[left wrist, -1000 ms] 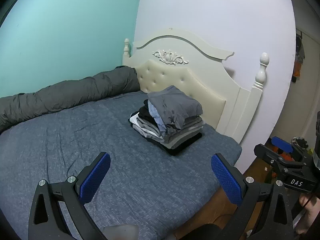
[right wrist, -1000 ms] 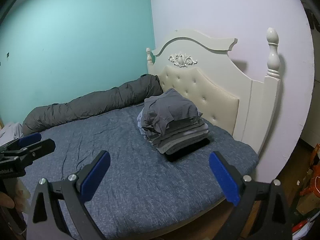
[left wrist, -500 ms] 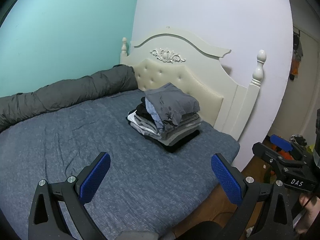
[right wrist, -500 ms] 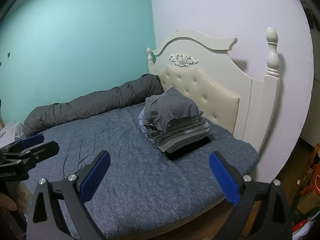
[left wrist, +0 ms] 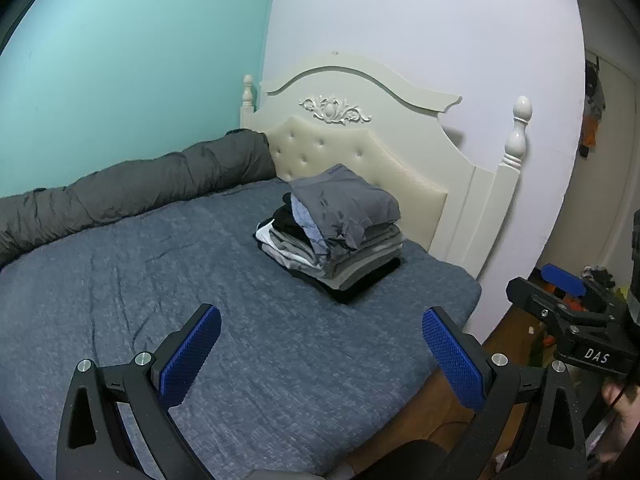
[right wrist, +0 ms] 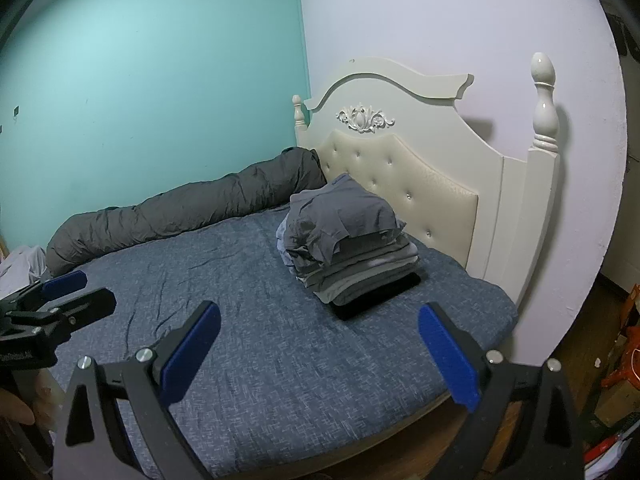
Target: Fold clothes
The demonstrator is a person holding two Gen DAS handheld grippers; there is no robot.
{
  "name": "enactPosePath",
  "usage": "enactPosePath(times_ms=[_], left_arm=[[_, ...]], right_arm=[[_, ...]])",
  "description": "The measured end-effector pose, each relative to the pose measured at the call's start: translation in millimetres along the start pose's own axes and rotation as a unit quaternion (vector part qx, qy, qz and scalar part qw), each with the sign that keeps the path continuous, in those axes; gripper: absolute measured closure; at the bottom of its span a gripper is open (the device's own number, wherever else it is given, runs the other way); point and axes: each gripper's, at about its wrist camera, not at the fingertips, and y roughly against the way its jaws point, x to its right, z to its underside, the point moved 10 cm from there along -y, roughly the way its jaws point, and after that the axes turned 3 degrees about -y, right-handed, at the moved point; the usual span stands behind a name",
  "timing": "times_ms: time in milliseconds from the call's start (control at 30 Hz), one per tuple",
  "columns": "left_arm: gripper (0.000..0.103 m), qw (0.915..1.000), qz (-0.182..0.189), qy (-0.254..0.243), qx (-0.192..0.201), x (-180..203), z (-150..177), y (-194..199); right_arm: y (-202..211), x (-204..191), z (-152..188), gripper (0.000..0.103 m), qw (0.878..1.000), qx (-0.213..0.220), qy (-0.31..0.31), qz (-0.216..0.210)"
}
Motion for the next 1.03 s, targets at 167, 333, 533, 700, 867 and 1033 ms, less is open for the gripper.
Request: enactPosePath(times_ms=[167, 333, 533, 700, 867, 1033], left_arm=[[0.000, 1.0000, -0.002, 0.001, 0.005, -0.9, -1.3, 0.6], [0.000, 1.0000, -0.006, 0.004, -0.005, -2.2, 0.9, -3.3], [0.000, 0.9999, -0.004, 0.005, -0.008, -2.2, 1.9, -5.5], [0.000, 1.0000, -0.006, 0.007, -0.003, -4.5, -0.3, -4.5], [0.000, 1.0000, -0.007, 0.004, 0.002, -4.7, -1.9, -3.1], [0.000, 1.0000, -0.006, 0.003, 0.006, -3.6, -2.8, -1.8]], right_arm=[[-2.5, 0.2, 1.7, 0.003, 1.000, -0.004, 0.000, 0.000], [-3.1, -0.3, 1.6, 0.003, 1.000, -0.006, -0.001, -0.001], [-4.6, -1.8, 1.6, 0.003, 1.000, -0.007, 0.001, -0.002], [-6.7, -2.0, 0.9, 0.003, 1.000, -0.008, 0.002, -0.003], [-6.4, -1.5, 2.5, 0.003, 1.000, -0.009, 0.001, -0.002], [-6.0, -0.6, 4.5, 0.003, 1.000, -0.010, 0.000, -0.002]])
